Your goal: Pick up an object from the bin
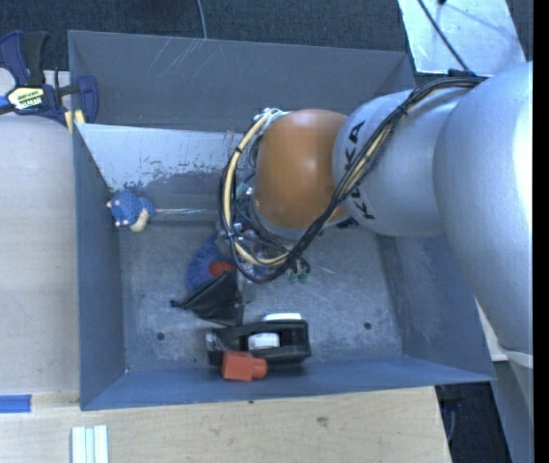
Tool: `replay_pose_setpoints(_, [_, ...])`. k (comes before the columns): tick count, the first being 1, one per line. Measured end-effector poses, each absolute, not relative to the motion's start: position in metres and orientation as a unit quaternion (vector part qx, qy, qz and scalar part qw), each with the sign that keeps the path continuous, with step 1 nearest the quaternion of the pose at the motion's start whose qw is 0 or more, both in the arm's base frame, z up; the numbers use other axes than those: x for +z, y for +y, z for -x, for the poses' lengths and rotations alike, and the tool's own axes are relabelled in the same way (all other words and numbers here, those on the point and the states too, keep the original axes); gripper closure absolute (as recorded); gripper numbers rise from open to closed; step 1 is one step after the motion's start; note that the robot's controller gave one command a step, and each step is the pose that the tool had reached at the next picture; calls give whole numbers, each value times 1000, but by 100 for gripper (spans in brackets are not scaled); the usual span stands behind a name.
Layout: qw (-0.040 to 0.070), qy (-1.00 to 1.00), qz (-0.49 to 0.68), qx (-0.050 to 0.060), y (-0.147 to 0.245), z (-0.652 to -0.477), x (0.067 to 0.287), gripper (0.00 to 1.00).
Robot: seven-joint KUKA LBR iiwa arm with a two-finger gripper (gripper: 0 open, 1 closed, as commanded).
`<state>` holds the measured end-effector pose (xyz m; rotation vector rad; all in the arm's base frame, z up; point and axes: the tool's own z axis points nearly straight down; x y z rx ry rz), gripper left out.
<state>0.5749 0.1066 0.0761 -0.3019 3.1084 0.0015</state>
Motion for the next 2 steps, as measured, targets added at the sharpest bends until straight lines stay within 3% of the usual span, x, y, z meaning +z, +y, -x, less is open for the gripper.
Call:
replay_pose_setpoints(1, [3,951,310,1,168,-576,102,100])
replay_pose_setpoints(2, [5,946,323,0,158,-553,212,100])
